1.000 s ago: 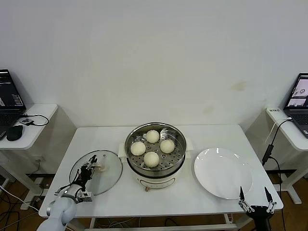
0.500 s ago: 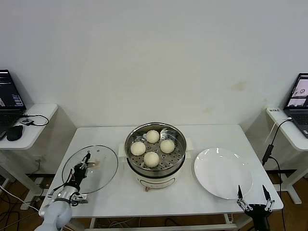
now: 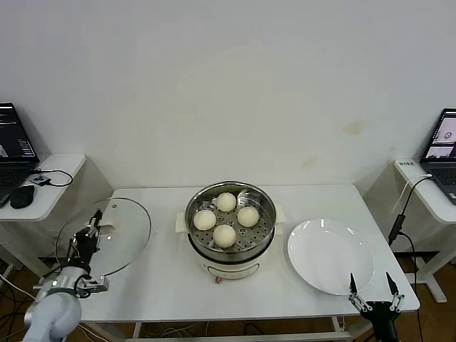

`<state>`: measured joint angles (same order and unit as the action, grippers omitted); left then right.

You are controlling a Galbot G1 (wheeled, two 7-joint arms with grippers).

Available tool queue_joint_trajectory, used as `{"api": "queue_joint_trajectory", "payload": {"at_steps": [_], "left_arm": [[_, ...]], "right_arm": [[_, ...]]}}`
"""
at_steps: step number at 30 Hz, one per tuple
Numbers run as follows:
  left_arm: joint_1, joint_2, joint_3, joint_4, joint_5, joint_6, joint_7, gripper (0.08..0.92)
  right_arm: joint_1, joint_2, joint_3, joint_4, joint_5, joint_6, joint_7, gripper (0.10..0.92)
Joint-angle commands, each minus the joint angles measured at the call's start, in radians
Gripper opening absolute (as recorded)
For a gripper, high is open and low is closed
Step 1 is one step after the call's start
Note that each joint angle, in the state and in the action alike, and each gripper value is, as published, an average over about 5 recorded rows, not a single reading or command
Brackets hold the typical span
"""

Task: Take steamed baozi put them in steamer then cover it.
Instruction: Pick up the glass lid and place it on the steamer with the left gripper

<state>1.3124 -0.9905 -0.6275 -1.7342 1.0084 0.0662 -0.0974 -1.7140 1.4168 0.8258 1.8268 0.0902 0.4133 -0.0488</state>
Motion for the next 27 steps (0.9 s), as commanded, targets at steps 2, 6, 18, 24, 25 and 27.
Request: {"api": "queue_joint_trajectory", "payload": {"at_steps": [2,6,18,24,25,27], "left_arm": [[0.003,0.117,0.073,-0.343,-0.233,0.199,0.161,0.139],[-0.088,0.137,0.226,-0.354,-0.240,0.252,0.149,0.139],[-0.408,-0.044,0.593,-0.223,0.008,0.377,0.239,0.139],[-0.452,-0.166,0.647,-0.191,0.204,0.386,0.317,0.139],[-0.455,-0.190,0.654,-0.186,0.232,0.390,0.335,0.139],[-0.462,-0.238,0.671,-0.174,0.282,0.402,0.366,0.139]], "right_arm": [[0.005,0.006,-0.004,-0.003,-0.024,0.004,0.003,0.823],[0.009,0.016,-0.008,-0.001,-0.059,0.011,0.009,0.823],[0.030,0.096,-0.019,-0.008,-0.259,0.027,0.081,0.823],[0.034,0.104,-0.025,-0.022,-0.277,0.027,0.095,0.823],[0.036,0.103,-0.027,-0.025,-0.278,0.027,0.095,0.823],[0.041,0.103,-0.030,-0.032,-0.281,0.027,0.096,0.823]]}}
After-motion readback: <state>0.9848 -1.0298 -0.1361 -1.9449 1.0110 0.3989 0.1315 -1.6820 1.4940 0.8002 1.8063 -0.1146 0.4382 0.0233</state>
